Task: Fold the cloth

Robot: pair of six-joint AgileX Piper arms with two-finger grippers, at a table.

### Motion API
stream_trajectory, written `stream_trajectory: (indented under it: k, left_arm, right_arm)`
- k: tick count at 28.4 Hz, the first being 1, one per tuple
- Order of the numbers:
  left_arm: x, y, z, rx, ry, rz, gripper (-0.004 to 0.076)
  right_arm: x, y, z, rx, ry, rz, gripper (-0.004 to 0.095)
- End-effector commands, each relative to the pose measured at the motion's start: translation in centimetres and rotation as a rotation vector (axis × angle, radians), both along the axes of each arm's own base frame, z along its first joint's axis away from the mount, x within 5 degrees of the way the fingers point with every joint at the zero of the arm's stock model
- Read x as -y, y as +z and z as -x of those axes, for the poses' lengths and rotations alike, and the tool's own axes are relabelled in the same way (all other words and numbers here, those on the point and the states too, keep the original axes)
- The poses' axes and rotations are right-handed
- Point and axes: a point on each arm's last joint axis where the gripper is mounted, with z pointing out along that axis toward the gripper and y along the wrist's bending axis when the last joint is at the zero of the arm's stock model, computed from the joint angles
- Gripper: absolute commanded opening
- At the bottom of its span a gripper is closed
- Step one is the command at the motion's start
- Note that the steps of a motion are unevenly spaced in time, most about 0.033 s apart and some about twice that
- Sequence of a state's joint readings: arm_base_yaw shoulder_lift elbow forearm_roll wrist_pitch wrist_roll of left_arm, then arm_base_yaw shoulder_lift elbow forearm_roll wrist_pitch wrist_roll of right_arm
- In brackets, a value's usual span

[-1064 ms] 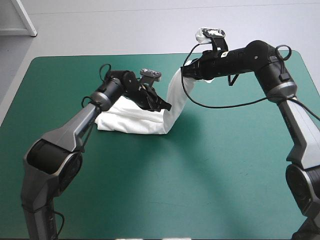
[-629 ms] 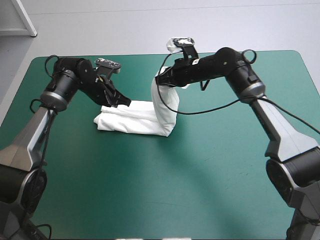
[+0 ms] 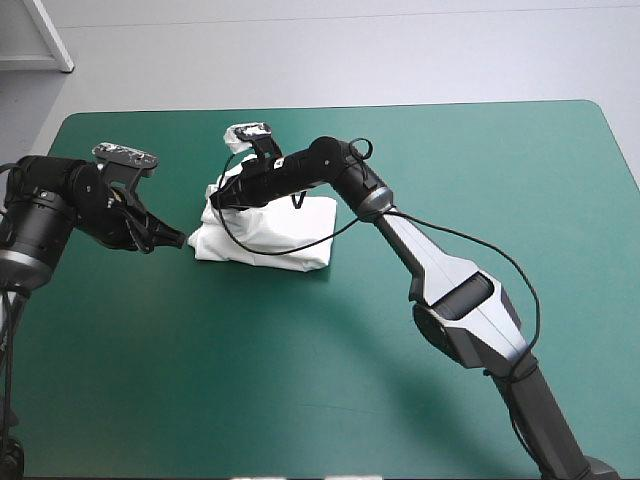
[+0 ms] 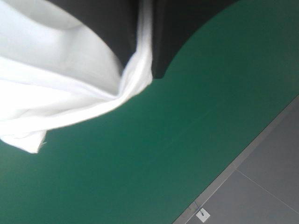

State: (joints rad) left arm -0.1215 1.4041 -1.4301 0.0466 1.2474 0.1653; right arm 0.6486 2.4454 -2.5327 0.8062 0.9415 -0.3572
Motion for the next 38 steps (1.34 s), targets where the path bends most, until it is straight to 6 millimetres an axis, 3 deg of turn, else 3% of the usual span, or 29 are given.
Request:
stream_trajectory:
  k: [1, 4, 6, 14, 21, 34, 38]
  left_arm:
    - [-0.5, 1.9, 1.8, 0.035, 0.026, 0.011, -0.001]
    - [-0.4, 2.0, 1.9, 0.038, 0.023, 0.025, -0.001]
    - [-0.4, 2.0, 1.9, 0.038, 0.023, 0.025, -0.001]
    - [-0.3, 2.0, 1.9, 0.045, 0.022, 0.031, -0.001]
    - [-0.1, 2.1, 1.9, 0.046, 0.016, 0.058, -0.001]
    - [0.0, 2.0, 1.9, 0.039, 0.014, 0.066, -0.001]
    - [0.0, 2.0, 1.9, 0.039, 0.007, 0.068, -0.001]
  right_arm:
    - [0.6, 5.5, 1.4, 0.052, 0.011, -0.146, 0.0126]
    - [0.8, 6.2, 2.0, 0.061, 0.042, -0.136, 0.0754]
    - [1.1, 7.2, 2.4, 0.044, 0.043, -0.139, 0.0903]
    - [5.8, 9.1, 2.2, -0.014, -0.13, 0.146, 0.0755]
    - [8.8, 8.6, 0.1, -0.104, -0.341, 0.204, 0.0753]
    - [9.7, -0.9, -1.0, -0.318, -0.43, 0.52, 0.0751]
    - [9.2, -2.2, -0.9, -0.339, -0.404, 0.501, 0.0714]
